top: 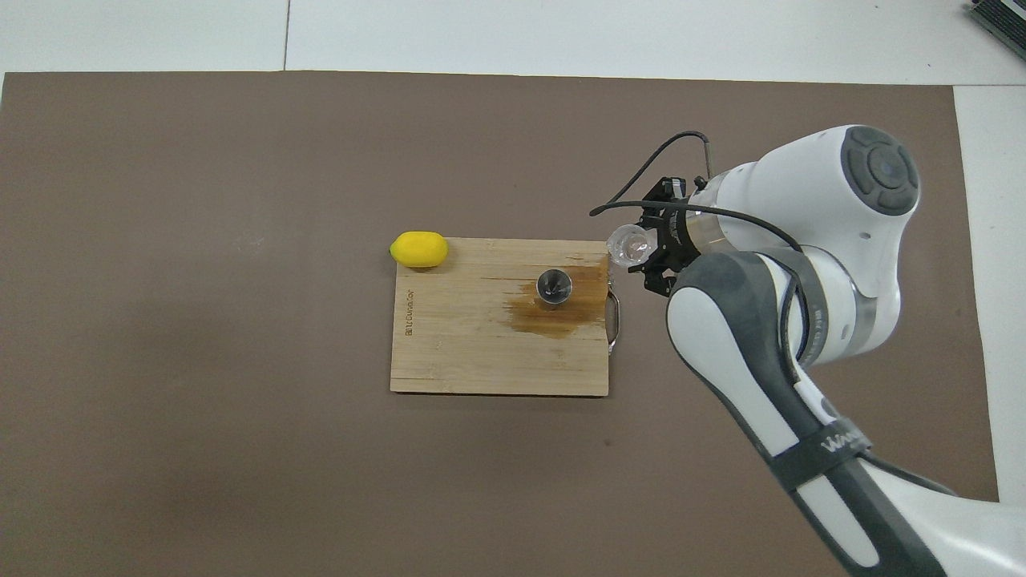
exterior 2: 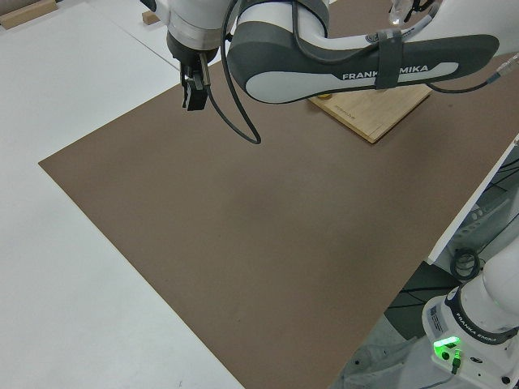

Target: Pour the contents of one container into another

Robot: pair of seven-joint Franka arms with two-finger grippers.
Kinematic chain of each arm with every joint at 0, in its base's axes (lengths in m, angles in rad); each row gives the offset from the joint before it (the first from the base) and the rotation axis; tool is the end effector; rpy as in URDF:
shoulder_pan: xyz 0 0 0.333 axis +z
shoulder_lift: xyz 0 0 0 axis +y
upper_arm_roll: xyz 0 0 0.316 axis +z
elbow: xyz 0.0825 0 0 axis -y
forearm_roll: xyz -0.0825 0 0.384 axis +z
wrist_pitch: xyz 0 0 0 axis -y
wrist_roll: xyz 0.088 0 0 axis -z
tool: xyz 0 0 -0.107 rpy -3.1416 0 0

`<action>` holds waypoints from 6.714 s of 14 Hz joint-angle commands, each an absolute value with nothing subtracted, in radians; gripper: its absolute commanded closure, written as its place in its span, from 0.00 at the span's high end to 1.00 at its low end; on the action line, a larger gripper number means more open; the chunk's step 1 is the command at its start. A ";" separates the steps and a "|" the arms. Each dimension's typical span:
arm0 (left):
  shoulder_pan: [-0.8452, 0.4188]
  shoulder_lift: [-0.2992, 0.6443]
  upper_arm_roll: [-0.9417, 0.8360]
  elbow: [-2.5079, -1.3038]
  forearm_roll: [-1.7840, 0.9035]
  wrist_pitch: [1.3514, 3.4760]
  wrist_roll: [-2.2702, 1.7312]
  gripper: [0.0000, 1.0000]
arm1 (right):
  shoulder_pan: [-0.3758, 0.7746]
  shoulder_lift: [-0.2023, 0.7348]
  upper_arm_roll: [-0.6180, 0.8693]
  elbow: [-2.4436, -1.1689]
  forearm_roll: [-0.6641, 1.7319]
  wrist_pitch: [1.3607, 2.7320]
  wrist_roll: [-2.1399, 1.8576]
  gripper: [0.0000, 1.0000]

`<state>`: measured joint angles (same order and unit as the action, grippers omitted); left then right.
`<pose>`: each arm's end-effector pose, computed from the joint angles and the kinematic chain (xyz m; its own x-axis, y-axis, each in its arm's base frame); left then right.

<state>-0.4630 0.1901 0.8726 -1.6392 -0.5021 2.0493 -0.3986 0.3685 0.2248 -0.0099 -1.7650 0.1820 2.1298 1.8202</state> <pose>0.6032 0.1895 0.5670 0.5634 0.8196 0.1046 0.7247 -0.5510 0.4137 0.5941 0.2316 0.4488 0.0317 -0.9811 -0.1906 -0.9961 -0.0152 -0.0874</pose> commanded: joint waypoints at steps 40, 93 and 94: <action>0.100 -0.086 -0.163 -1.652 -0.012 1.529 0.040 1.00 | 0.542 0.259 -0.003 -1.713 -0.180 2.057 1.815 0.00; 0.101 -0.091 -0.135 -1.661 -0.014 1.526 0.048 1.00 | -0.264 0.184 -0.012 -2.008 0.508 1.955 0.882 0.99; 0.101 -0.091 -0.135 -1.661 -0.015 1.526 0.048 1.00 | -0.252 0.157 -0.009 -2.008 0.456 1.925 0.835 0.99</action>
